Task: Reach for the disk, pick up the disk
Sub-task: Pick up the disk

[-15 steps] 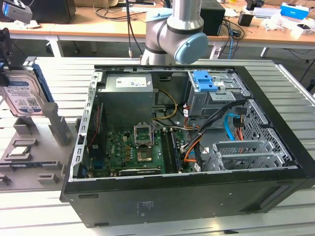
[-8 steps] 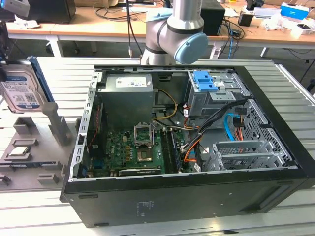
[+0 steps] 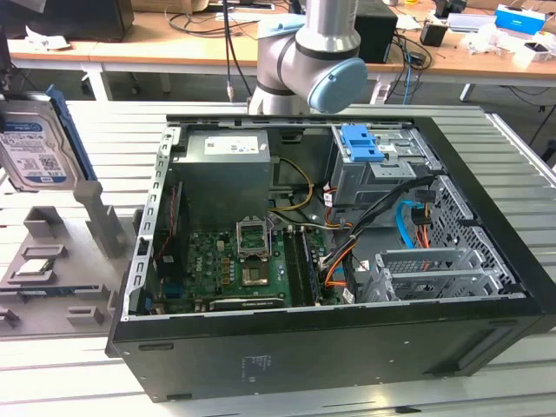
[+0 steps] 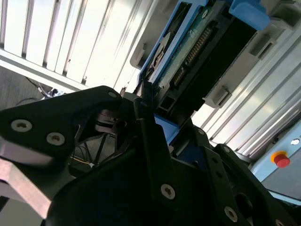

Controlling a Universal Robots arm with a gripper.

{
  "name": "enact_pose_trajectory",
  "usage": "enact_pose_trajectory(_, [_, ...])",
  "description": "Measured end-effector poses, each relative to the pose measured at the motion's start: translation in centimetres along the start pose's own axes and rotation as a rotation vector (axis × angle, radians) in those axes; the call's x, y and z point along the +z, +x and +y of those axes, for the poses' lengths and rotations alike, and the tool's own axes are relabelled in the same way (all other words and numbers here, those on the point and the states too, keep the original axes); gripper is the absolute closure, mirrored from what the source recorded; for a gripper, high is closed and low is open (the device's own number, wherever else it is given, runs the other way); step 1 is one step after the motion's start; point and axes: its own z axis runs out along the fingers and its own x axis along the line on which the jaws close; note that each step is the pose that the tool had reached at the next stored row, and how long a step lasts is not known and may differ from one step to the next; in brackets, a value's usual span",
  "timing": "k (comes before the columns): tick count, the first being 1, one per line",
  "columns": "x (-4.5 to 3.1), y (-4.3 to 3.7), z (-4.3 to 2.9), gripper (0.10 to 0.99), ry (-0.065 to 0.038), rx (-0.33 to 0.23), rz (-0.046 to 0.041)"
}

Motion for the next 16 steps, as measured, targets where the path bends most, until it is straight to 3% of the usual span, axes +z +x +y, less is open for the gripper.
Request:
enact_pose_trajectory(10, [-2.60,-0.03,-0.08,0.718,0.000,0.000,0.0001])
enact_pose_trajectory(16, [-3.68,-0.04,-0.09,0.718,0.000,0.000,0.0001])
